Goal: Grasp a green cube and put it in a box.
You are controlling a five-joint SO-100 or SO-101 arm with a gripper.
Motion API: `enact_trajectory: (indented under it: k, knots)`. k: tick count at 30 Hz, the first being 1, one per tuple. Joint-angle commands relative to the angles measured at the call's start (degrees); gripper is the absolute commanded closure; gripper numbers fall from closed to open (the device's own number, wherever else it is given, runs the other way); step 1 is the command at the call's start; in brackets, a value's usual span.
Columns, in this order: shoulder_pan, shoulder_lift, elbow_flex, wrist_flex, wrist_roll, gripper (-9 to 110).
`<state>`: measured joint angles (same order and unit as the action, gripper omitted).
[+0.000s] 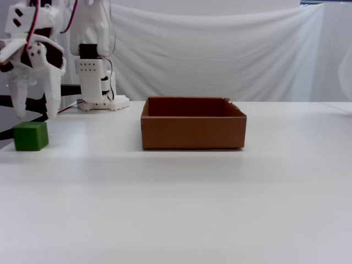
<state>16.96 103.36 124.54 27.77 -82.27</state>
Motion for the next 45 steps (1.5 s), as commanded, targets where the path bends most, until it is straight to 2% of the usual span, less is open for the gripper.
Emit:
enact_trajectory:
  k: [1, 12, 26, 45]
  knots:
    - [-0.1, -0.1, -2.4, -1.6, -4.0, 75]
    - [1.8, -3.4, -1.8, -5.4, -11.5, 75]
    - [0.8, -8.0, -4.2, -5.3, -11.2, 77]
    - [-0.7, -10.6, -6.2, -4.0, -10.7, 86]
